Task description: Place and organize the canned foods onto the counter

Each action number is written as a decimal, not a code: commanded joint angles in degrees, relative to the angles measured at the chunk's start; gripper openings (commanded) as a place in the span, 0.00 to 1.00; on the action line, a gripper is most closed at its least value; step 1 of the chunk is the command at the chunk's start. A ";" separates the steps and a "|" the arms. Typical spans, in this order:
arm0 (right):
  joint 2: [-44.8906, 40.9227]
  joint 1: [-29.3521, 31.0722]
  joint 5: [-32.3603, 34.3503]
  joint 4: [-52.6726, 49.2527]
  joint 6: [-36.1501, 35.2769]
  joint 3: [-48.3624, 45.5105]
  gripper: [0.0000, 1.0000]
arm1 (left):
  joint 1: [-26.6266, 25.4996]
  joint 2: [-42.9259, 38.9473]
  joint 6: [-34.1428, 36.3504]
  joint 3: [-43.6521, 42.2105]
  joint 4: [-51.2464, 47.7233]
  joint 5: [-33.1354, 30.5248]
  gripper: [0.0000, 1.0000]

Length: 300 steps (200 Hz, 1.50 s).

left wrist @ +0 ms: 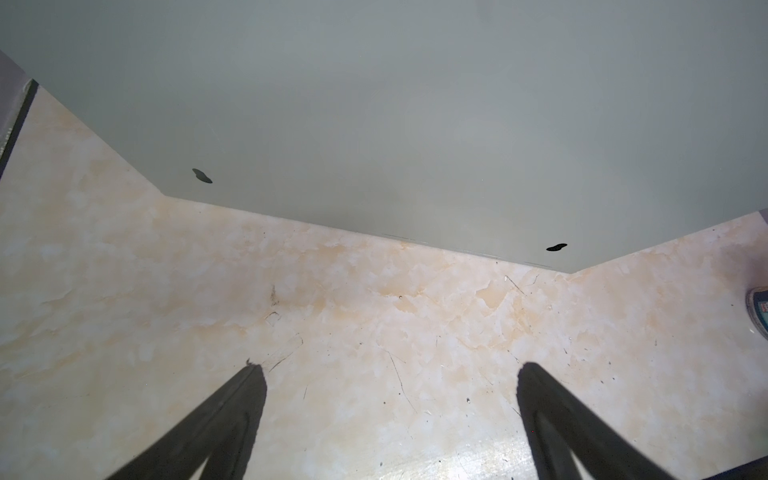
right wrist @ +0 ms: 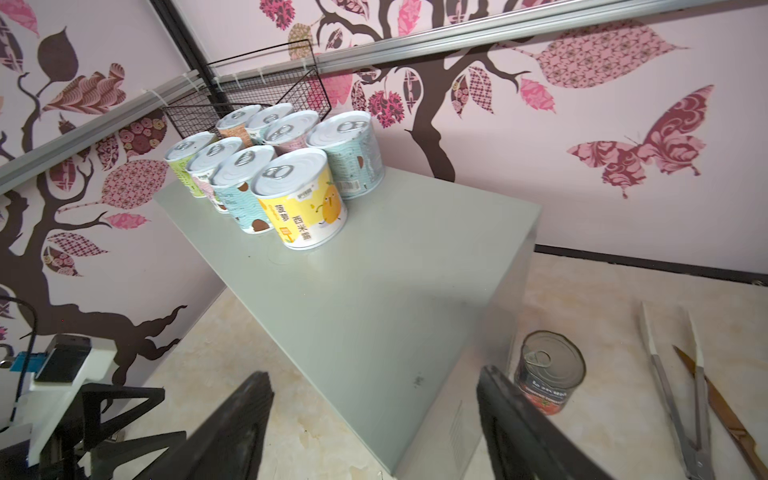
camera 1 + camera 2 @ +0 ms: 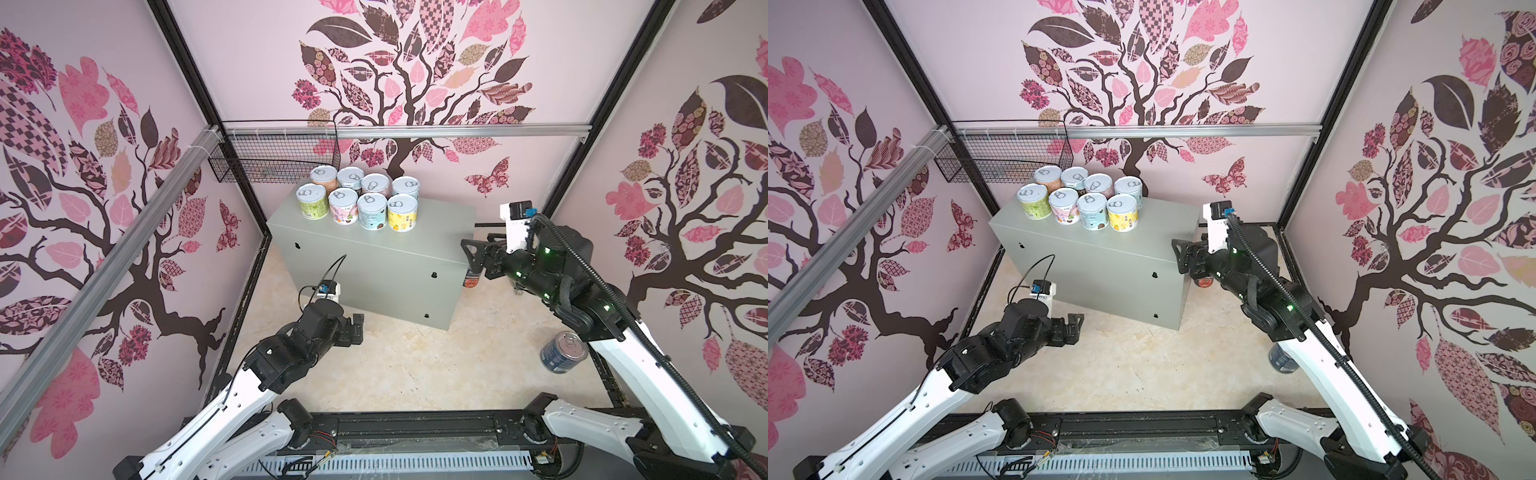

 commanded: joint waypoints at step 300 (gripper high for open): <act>56.57 -16.94 -32.45 3.45 -1.02 53.86 0.36 | 5.17 0.72 3.52 -1.21 2.85 7.07 0.98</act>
